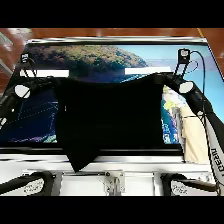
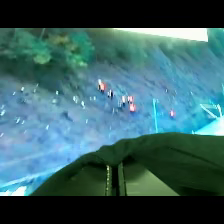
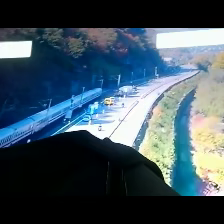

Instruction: Fold the shirts.

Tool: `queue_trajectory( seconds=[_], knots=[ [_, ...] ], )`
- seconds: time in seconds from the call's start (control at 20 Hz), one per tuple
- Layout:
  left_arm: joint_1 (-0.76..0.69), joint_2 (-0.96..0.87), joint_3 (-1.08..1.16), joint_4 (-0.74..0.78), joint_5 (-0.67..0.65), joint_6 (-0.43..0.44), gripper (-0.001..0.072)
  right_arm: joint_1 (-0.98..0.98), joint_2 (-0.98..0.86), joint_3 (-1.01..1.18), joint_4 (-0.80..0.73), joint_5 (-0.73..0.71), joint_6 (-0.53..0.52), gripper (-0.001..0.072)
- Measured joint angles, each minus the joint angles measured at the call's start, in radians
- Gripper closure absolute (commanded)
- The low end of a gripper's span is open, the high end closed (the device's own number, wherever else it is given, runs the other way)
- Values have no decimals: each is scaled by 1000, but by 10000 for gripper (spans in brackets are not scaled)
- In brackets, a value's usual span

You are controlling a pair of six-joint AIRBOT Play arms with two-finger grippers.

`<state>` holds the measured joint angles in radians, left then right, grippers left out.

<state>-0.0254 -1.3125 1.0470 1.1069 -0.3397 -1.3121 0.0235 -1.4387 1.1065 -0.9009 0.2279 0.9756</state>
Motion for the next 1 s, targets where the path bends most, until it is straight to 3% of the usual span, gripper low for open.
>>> queue_trajectory(
  seconds=[0.25, 0.5, 0.65, 0.85, 1.0],
  knots=[
    [-9, -75, 0, -1, 27, 3, 670, 9, -71, 0, 4, -46, 5, 643],
    [-12, -88, 0, 0, -19, 3, 670, 6, -87, 0, 1, 14, 53, 643],
    [2, -71, 20, 34, -193, 3, 671, -24, -35, 0, -44, 168, 74, 643],
    [10, -68, 39, 151, -517, -14, 671, -70, -13, 0, -170, 434, 194, 643],
    [13, -82, 43, 241, -631, -66, 671, -81, -48, 0, -248, 585, 274, 643]
  ],
)
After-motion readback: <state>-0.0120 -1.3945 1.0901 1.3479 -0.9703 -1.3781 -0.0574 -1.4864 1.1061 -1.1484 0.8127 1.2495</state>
